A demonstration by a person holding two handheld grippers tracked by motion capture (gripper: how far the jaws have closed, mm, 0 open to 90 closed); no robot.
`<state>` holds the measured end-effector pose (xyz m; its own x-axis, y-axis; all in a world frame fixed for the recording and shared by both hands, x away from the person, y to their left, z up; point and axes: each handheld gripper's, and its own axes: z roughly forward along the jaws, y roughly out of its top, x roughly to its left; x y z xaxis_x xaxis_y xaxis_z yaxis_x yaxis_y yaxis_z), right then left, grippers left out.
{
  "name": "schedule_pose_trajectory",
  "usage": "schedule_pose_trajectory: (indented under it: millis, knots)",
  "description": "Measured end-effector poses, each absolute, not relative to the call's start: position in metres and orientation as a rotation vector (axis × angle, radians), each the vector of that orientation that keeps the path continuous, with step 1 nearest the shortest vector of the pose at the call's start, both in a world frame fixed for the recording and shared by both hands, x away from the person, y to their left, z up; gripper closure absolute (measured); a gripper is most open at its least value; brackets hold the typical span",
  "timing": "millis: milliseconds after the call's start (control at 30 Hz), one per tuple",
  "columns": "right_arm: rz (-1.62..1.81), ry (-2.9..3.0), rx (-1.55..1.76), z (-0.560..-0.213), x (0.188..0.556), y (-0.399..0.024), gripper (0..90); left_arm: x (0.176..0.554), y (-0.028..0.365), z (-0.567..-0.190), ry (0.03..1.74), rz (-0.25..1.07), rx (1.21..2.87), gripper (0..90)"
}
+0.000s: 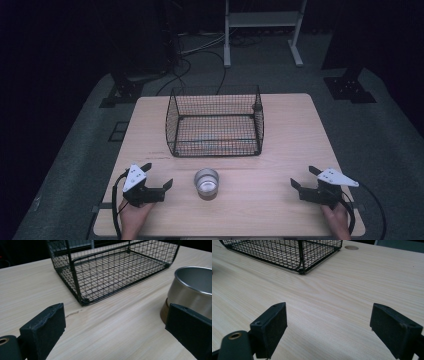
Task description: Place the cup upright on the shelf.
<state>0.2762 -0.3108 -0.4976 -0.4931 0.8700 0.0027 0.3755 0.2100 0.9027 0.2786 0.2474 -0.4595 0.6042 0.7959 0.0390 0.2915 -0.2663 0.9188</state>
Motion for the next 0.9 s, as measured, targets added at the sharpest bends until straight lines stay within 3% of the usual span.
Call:
schedule_pose_trajectory:
  millis: [900]
  knots:
    - [1.253,1.973,1.151,-0.498,0.276,-0.311,13.5,0.270,0.209,-0.448,0.622,0.477,1.925,1.9]
